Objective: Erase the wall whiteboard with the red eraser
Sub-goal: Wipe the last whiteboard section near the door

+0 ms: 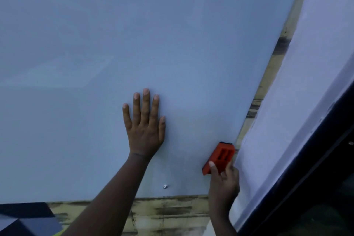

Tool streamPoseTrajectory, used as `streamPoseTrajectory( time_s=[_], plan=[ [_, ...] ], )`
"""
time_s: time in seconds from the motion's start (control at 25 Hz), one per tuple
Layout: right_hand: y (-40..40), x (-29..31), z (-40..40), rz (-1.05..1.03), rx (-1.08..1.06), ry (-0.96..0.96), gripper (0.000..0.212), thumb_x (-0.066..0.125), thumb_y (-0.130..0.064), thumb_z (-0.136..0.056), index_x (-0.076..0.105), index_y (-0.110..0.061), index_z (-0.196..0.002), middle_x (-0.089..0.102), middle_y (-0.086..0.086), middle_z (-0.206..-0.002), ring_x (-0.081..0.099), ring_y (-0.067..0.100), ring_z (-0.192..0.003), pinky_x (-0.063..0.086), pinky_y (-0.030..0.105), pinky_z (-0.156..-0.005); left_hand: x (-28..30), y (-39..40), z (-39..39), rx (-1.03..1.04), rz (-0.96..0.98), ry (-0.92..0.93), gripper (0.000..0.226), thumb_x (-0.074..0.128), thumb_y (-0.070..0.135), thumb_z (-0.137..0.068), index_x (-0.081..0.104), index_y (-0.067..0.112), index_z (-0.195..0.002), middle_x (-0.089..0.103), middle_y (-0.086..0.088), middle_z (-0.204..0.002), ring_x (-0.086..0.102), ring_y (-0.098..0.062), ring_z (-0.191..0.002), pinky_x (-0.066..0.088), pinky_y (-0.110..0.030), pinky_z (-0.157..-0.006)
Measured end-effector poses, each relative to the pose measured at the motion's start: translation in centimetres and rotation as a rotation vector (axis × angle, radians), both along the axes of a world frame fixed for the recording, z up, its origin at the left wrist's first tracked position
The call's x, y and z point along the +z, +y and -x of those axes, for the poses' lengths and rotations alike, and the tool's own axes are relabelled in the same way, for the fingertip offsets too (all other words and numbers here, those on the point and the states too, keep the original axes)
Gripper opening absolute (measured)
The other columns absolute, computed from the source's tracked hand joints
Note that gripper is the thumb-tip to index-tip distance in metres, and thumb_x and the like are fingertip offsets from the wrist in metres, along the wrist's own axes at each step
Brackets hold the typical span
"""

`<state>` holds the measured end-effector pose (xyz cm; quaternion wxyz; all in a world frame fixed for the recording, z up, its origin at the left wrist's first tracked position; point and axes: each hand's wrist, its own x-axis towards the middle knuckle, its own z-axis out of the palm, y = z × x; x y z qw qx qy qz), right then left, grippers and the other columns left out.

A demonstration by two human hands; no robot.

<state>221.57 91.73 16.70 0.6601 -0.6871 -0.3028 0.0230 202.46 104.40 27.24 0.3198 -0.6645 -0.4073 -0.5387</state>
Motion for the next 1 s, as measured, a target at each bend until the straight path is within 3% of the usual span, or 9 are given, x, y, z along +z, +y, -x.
streamPoseTrajectory(
  time_s=[0.08,0.2,0.28,0.36,0.52,0.64,0.76,0.92,1.0],
  plan=[
    [-0.3,-2.8,-0.6,0.091,0.009,0.129,0.059,0.079,-0.045,-0.087,0.068,-0.002,-0.126,0.064,0.006,-0.095,0.064,0.026,-0.087,0.045,0.024,-0.069,-1.2,-0.1,-0.3,0.009,0.004,-0.012,0.069,0.037,0.035,-0.110,0.010,0.017,-0.170,-0.004,-0.004,-0.179,0.000,-0.026,-0.165,0.002,-0.053,-0.133],
    [-0.5,-7.3,0.4,0.147,0.028,0.468,0.074,0.065,-0.082,-0.076,0.075,-0.013,-0.101,0.077,0.006,-0.086,0.074,0.026,-0.079,0.058,0.039,-0.070,-2.6,0.0,-0.5,0.010,0.006,-0.023,0.067,0.034,0.037,-0.111,0.010,0.017,-0.170,-0.003,-0.005,-0.179,0.000,-0.027,-0.165,0.001,-0.053,-0.133],
    [-0.6,-9.3,1.3,0.087,0.102,0.821,0.054,0.071,-0.052,-0.092,0.072,-0.001,-0.110,0.077,0.012,-0.086,0.076,0.021,-0.068,0.063,0.036,-0.061,-3.3,0.2,-0.5,0.008,-0.004,-0.019,0.067,0.034,0.038,-0.111,0.010,0.017,-0.170,-0.003,-0.006,-0.179,0.001,-0.027,-0.165,0.000,-0.052,-0.133],
    [-1.0,-10.8,2.1,0.054,0.264,1.162,0.044,0.061,-0.021,-0.102,0.056,0.013,-0.130,0.073,0.028,-0.103,0.078,0.029,-0.074,0.064,0.036,-0.059,-3.6,0.3,-0.5,0.021,-0.014,-0.014,0.068,0.034,0.039,-0.110,0.011,0.017,-0.170,-0.002,-0.006,-0.179,0.001,-0.027,-0.165,0.001,-0.052,-0.133],
    [-1.5,-11.2,2.4,0.035,0.385,1.438,0.062,0.061,-0.023,-0.098,0.041,0.013,-0.143,0.068,0.034,-0.114,0.070,0.042,-0.099,0.065,0.044,-0.068,-3.8,0.4,-0.4,0.018,-0.032,0.001,0.070,0.034,0.040,-0.109,0.009,0.017,-0.170,-0.002,-0.007,-0.178,0.002,-0.027,-0.165,0.000,-0.052,-0.132],
    [-1.2,-7.4,2.9,-0.026,0.362,1.471,0.071,0.077,-0.027,-0.074,0.052,0.010,-0.130,0.065,0.031,-0.121,0.065,0.042,-0.113,0.064,0.043,-0.073,-3.9,0.4,-0.3,0.026,-0.033,0.008,0.070,0.035,0.041,-0.109,0.009,0.017,-0.170,-0.002,-0.007,-0.178,0.002,-0.028,-0.165,0.000,-0.052,-0.132],
    [-0.8,-0.4,4.1,-0.126,0.407,1.428,0.054,0.079,-0.026,-0.072,0.060,-0.001,-0.115,0.062,0.026,-0.134,0.062,0.038,-0.125,0.061,0.044,-0.083,-4.1,0.4,-0.2,0.033,-0.035,0.011,0.070,0.036,0.040,-0.109,0.011,0.016,-0.170,-0.002,-0.007,-0.178,0.002,-0.027,-0.165,0.000,-0.052,-0.132],
    [-0.4,10.4,3.9,-0.263,0.476,1.114,0.021,0.070,-0.021,-0.093,0.067,-0.006,-0.106,0.079,0.007,-0.092,0.077,0.021,-0.088,0.064,0.039,-0.083,-4.1,0.2,-0.2,0.031,-0.028,0.020,0.073,0.039,0.040,-0.107,0.012,0.015,-0.170,-0.003,-0.007,-0.178,0.001,-0.027,-0.165,-0.001,-0.052,-0.132],
    [-0.3,13.1,3.3,-0.252,0.490,0.972,0.016,0.069,-0.021,-0.096,0.068,-0.009,-0.106,0.080,0.005,-0.090,0.078,0.023,-0.086,0.064,0.040,-0.082,-4.2,0.2,-0.1,0.033,-0.020,0.032,0.074,0.040,0.041,-0.107,0.011,0.015,-0.170,-0.003,-0.007,-0.178,0.000,-0.027,-0.165,-0.001,-0.052,-0.132]
  ],
)
